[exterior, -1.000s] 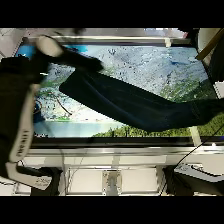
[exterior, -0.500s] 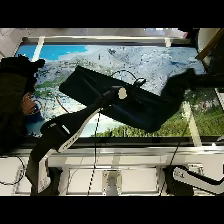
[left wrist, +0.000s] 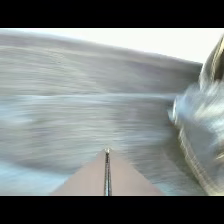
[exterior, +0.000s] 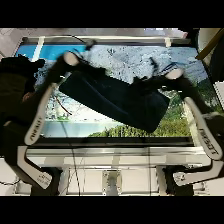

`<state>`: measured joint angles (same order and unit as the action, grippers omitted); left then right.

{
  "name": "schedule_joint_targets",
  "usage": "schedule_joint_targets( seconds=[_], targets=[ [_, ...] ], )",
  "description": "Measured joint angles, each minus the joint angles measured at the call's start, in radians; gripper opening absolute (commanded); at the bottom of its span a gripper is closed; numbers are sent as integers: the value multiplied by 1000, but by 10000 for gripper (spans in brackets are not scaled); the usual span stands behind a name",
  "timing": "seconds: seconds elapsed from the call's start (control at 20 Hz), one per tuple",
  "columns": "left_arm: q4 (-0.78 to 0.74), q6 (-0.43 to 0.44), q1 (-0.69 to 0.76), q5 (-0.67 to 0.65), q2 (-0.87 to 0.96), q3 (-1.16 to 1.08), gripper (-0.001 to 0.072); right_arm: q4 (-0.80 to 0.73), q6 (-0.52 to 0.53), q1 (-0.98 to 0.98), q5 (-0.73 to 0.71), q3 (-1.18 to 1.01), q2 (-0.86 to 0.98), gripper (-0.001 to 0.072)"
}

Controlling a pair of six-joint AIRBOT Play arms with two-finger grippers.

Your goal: Fold the clothes and pants, and hang the long-sleeved shirts on hangers.

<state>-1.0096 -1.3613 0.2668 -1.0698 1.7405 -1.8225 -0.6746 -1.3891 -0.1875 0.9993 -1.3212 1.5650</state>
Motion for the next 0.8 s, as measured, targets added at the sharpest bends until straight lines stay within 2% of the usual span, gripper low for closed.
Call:
schedule_joint_targets(
  seconds=[0.05, 0.1, 0.15, 0.2, 0.35, 0.45, 0.65, 0.8],
  targets=[
    [0, 0, -44, -19, -23, 0, 15, 18, -4, -46, -45, 0, 41, 41],
    [-2, 0, -82, -44, -42, 0, 15, 35, -7, -86, -93, -1, 74, 176],
    [-5, 0, -111, -64, -56, 0, 15, 67, -10, -127, -150, -1, 102, 397],
    [-6, 0, -133, -79, -68, 0, 15, 90, -10, -159, -206, -6, 121, 509],
    [-6, 14, -171, -110, -85, 0, 16, 117, -7, -216, -310, -73, 150, 513],
    [-6, 25, -182, -120, -91, 0, 16, 69, -5, -204, -285, -150, 145, 507],
    [-8, 31, -198, -128, -95, 0, 16, -219, -19, -74, -50, -248, 29, 506],
    [-8, 38, -203, -130, -96, 0, 16, -457, -56, 86, 126, -149, -154, 507]
  ],
)
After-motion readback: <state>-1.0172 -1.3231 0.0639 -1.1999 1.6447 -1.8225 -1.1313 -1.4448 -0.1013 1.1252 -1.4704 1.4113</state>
